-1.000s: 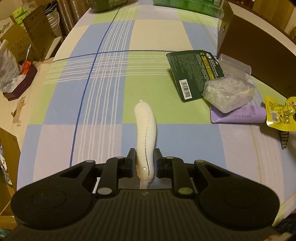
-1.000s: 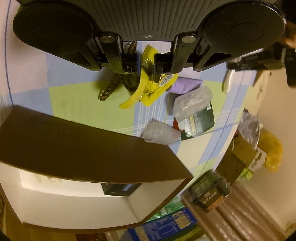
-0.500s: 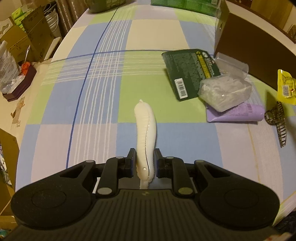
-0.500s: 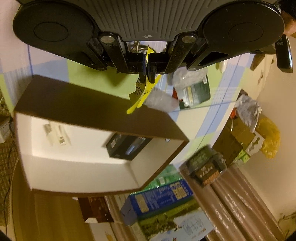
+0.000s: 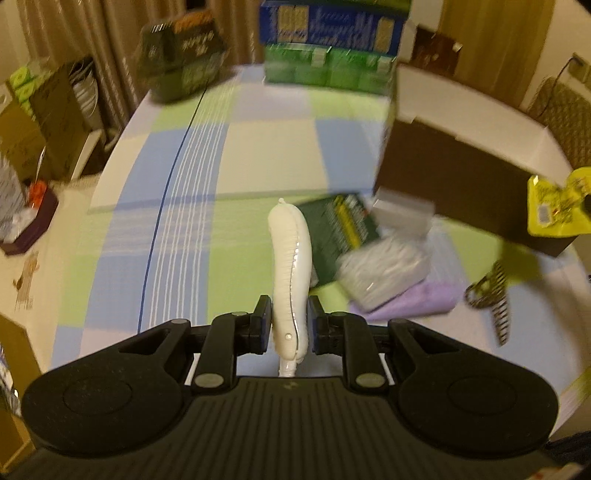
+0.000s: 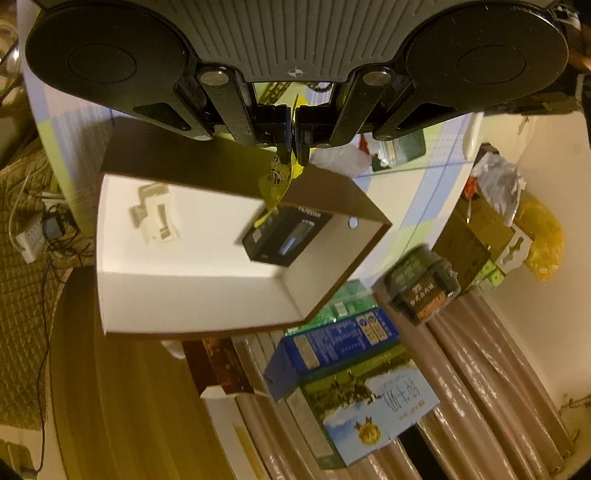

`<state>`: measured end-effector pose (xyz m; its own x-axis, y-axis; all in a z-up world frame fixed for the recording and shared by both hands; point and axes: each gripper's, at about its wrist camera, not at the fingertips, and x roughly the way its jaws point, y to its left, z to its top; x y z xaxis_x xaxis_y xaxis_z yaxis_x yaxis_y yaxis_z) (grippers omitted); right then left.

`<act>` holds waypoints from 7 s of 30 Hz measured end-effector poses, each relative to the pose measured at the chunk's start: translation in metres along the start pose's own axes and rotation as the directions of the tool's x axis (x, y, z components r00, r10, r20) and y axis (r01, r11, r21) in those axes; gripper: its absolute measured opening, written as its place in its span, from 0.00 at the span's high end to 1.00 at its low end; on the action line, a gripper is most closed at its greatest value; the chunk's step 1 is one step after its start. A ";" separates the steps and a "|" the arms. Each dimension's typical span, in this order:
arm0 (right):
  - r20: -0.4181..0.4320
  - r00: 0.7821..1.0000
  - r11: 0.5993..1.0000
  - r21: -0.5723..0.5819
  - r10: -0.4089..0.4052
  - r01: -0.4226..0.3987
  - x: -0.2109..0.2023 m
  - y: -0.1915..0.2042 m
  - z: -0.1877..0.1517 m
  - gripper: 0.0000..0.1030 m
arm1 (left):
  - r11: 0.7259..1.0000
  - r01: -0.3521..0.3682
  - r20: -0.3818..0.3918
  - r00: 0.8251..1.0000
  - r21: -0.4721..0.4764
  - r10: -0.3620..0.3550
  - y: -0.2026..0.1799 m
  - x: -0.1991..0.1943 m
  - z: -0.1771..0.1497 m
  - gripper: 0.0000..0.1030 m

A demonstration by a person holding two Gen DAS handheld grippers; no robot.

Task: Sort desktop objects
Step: 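Carry the brush and yellow packet into the brown box and release them, then withdraw both tools from the brown box toward the items on the table, then grasp the gold claw clip with the right tool while the left tool grasps the floss-pick box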

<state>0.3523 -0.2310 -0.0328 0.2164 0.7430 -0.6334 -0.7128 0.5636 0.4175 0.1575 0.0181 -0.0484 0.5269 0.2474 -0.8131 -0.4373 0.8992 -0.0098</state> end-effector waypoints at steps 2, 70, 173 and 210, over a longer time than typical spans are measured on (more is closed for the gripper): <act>0.008 1.000 1.000 -0.009 0.009 -0.009 -0.005 0.001 0.002 1.00 | 1.000 0.013 0.029 0.999 0.015 -0.013 -0.005 -0.008 0.009 0.84; -0.057 0.991 0.992 0.028 -0.119 0.121 0.097 -0.098 0.082 1.00 | 0.916 0.316 -0.127 0.948 0.249 -0.292 -0.252 0.183 0.196 0.84; -0.256 0.964 0.706 -0.695 -0.069 -0.134 0.121 0.050 -0.099 0.50 | 0.996 0.088 -0.135 0.987 -0.029 -0.091 -0.033 0.034 -0.006 0.16; -0.225 0.913 0.881 -0.414 -0.341 0.227 0.064 -0.056 -0.085 0.78 | 0.829 0.386 -0.263 0.917 0.404 -0.298 -0.064 0.130 0.044 0.30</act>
<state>0.3494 -0.2462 -0.1521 0.2900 0.4046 -0.8673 -0.8555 0.5158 -0.0455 0.2863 0.0087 -0.1275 0.4220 -0.1363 -0.8963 0.1349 0.9871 -0.0866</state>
